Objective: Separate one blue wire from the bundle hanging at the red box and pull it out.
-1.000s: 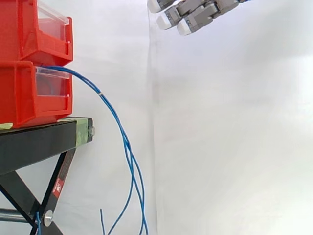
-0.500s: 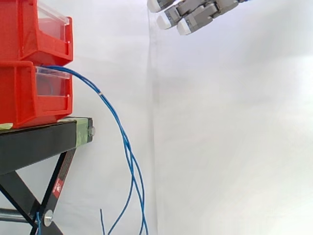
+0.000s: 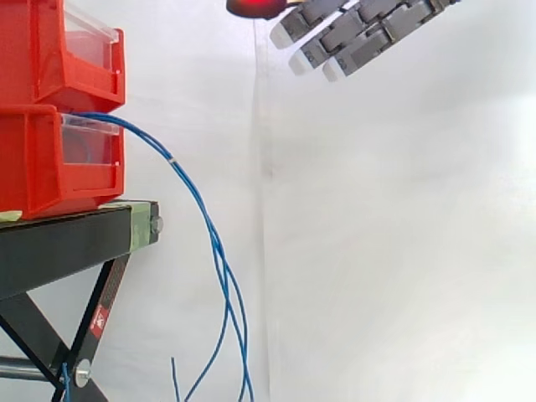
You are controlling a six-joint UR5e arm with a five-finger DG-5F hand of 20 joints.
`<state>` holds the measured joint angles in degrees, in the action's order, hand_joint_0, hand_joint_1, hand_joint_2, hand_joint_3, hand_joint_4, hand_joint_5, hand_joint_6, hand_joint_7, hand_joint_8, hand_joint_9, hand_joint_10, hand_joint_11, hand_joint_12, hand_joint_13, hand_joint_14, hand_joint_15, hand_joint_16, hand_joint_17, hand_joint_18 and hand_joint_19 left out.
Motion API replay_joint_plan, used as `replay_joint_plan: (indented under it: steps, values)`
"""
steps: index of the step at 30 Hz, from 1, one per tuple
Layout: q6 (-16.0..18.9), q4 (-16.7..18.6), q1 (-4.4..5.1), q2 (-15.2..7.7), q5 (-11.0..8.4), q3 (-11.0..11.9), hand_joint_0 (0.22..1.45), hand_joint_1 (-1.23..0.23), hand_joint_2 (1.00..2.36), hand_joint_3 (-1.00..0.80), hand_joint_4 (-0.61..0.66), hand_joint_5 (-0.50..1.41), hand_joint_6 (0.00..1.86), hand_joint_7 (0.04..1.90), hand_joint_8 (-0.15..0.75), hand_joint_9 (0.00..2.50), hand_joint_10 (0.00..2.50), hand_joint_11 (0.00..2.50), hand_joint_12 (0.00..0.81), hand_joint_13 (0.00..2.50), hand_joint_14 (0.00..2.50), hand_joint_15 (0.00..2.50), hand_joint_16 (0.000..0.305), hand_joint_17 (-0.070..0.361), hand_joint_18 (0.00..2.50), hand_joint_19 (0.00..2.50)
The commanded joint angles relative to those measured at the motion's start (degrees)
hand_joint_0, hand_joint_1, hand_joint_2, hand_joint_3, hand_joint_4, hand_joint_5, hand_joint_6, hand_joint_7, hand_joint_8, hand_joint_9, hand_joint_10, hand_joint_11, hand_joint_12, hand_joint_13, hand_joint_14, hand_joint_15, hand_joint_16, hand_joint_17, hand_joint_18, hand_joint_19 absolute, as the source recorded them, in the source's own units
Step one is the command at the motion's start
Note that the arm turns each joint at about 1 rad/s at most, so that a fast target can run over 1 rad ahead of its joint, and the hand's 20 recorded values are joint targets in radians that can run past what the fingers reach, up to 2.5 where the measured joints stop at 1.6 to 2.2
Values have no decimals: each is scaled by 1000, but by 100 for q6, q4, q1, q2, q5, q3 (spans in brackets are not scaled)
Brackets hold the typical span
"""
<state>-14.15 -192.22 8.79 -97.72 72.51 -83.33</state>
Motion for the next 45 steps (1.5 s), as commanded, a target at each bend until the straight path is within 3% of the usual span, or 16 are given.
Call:
replay_joint_plan:
  steps: [1,2,4,8,10,12,14,20,22,27,30,36,40,41,45]
  values:
    - [-1081,-17,8,-2,-150,1,483,-389,1000,-500,231,-249,502,751,232,0,0,0,352,0,3,149,69,155,0,0]
    - [-1635,-26,26,-2,-238,1,484,-392,1000,-500,235,-246,502,756,232,0,0,0,352,0,2,150,69,155,0,0]
    - [-2171,-17,52,-11,-317,-7,485,-398,1000,-500,236,-246,502,756,236,0,0,0,353,0,3,150,69,154,0,0]
    - [-2778,-8,79,-28,-326,-43,487,-402,1000,-500,243,-242,502,760,241,0,0,0,356,0,3,158,68,154,0,1]
    - [-3164,150,105,-28,-326,-271,487,-402,1000,-500,243,-241,502,761,242,0,0,0,356,0,4,158,68,154,0,7]
    - [-3261,282,114,-28,-326,-403,487,-404,1000,-500,243,-241,502,765,241,0,0,0,356,0,3,155,68,153,0,7]
    - [-3331,853,149,-19,-334,-772,487,-403,1000,-500,245,-241,502,766,242,0,0,0,355,0,3,162,68,153,0,5]
    - [-3366,1820,219,-28,-370,-1335,487,-404,1000,-500,245,-240,502,764,244,0,0,0,356,0,3,155,68,153,0,10]
    - [-3410,2409,254,-28,-466,-1581,486,-405,1000,-500,245,-240,502,769,244,0,0,0,357,0,3,160,68,153,0,9]
    - [-3569,2971,307,-28,-660,-1862,483,-411,1000,-500,248,-239,502,768,242,0,0,0,359,0,3,165,68,154,0,10]
    - [-3621,3085,316,-28,-721,-1924,478,-424,1000,-500,246,-240,502,767,243,0,0,0,360,0,3,163,69,155,0,0]
    - [-3876,3604,377,-46,-1064,-2029,437,-455,1000,-500,259,-243,502,787,256,0,0,0,379,0,3,171,73,165,0,1]
    - [-3982,3762,395,-301,-1257,-2029,448,-506,1000,-500,279,-232,503,845,250,0,0,0,373,0,3,167,72,162,0,0]
    - [-3964,3964,395,-459,-1310,-2029,454,-523,1000,-500,283,-228,503,859,250,0,0,0,373,0,3,167,72,161,0,0]
    - [-3955,4395,395,-661,-1389,-2029,472,-549,1000,-500,291,-221,503,875,246,0,0,0,366,0,3,157,69,156,0,3]
